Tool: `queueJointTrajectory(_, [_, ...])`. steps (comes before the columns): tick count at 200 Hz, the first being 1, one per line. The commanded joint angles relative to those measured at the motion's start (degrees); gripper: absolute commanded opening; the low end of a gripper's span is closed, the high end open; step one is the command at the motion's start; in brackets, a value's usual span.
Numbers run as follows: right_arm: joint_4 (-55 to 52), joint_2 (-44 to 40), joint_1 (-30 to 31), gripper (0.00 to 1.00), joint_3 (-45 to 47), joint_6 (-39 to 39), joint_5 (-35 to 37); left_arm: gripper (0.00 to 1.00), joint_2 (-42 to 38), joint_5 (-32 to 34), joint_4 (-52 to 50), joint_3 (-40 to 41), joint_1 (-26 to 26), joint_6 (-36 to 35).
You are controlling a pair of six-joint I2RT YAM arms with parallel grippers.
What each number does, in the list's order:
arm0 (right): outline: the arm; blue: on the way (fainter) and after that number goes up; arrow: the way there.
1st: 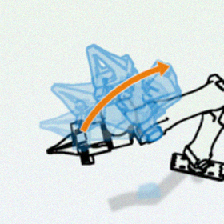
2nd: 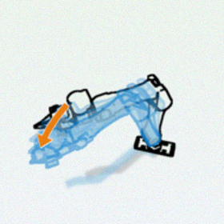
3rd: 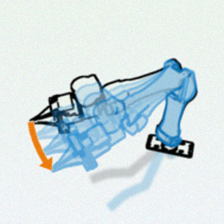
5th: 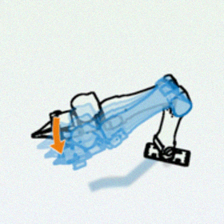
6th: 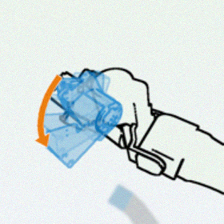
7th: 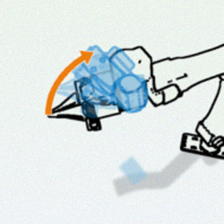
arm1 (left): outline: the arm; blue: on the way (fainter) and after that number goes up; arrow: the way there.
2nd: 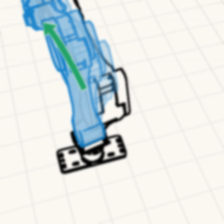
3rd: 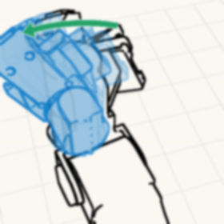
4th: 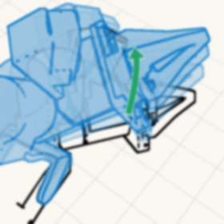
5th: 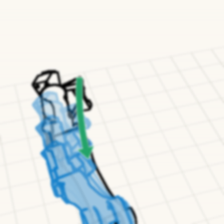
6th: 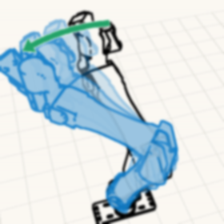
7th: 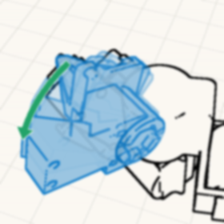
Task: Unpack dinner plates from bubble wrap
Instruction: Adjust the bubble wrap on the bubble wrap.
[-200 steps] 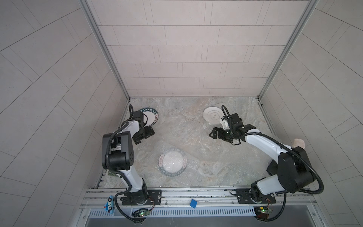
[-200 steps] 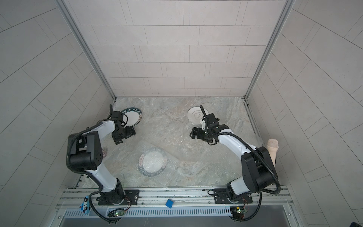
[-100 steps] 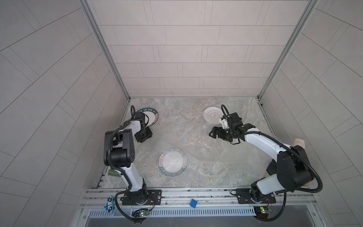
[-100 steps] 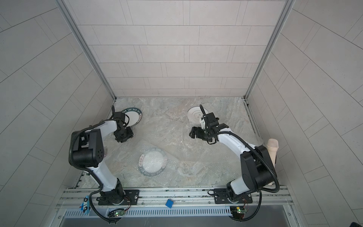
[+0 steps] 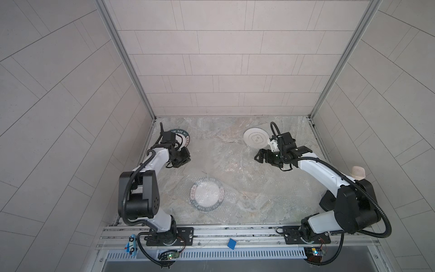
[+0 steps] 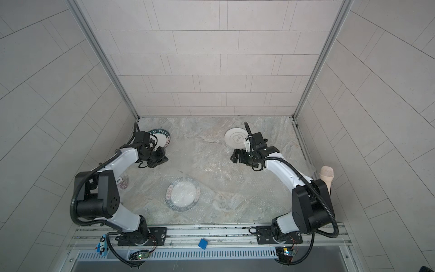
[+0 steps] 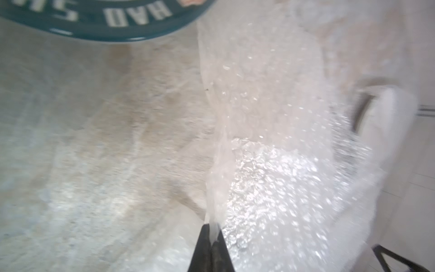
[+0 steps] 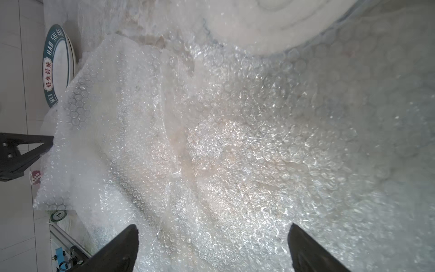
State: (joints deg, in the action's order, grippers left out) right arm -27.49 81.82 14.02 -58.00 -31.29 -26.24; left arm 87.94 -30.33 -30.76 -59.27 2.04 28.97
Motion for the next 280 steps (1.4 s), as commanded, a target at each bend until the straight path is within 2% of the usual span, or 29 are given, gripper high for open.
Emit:
queueJointTrajectory(1, [-2.5, -2.2, -2.4, 1.00, -2.6, 0.5, 1.6, 0.00, -4.9, -8.9, 0.0, -2.8, -3.9, 2.9])
queueJointTrajectory(29, [-9.3, -2.5, -5.7, 1.00, -7.6, -0.7, 8.0, 0.00, -5.4, -9.9, -0.3, -11.4, -13.9, 4.9])
queueJointTrajectory(52, [-11.3, -4.9, -11.2, 1.00, -9.0, -3.2, 9.1, 0.00, -1.1, -7.3, 1.4, -20.6, -26.0, 6.5])
queueJointTrajectory(83, [-13.3, -9.1, -18.4, 0.99, -10.6, -5.1, 10.3, 0.00, 13.6, -7.4, 6.4, -37.0, -40.1, 9.7])
queueJointTrajectory(120, [-16.5, -14.0, -20.5, 1.00, -13.0, -6.1, 16.0, 0.00, 34.6, -9.1, 7.5, -59.4, -50.3, 12.2])
queueJointTrajectory(136, [-15.9, -17.0, -20.7, 1.00, -13.1, -5.6, 18.6, 0.00, 41.4, -9.8, 9.3, -65.2, -51.9, 16.7])
queueJointTrajectory(164, [-15.8, -20.3, -20.8, 1.00, -14.3, -5.8, 20.0, 0.00, 49.6, -10.6, 19.3, -66.7, -53.7, 23.7])
queueJointTrajectory(192, [-15.7, -20.3, -20.7, 1.00, -14.6, -5.8, 17.4, 0.09, 57.6, -14.0, 23.5, -72.3, -55.0, 28.8])
queueJointTrajectory(208, [-15.5, -20.5, -20.8, 1.00, -14.4, -5.6, 16.8, 0.23, 58.8, -14.9, 27.4, -71.4, -55.2, 31.3])
queueJointTrajectory(237, [-14.9, -21.0, -20.8, 1.00, -14.0, -5.4, 15.8, 0.58, 55.0, -16.3, 30.7, -67.6, -54.3, 31.4])
queueJointTrajectory(264, [-14.0, -20.6, -20.8, 1.00, -13.4, -5.5, 15.0, 0.77, 44.6, -14.8, 30.9, -56.8, -52.4, 27.6])
queueJointTrajectory(280, [-13.7, -20.2, -20.6, 1.00, -13.2, -5.4, 15.0, 0.83, 37.6, -15.0, 31.2, -49.6, -51.9, 25.4])
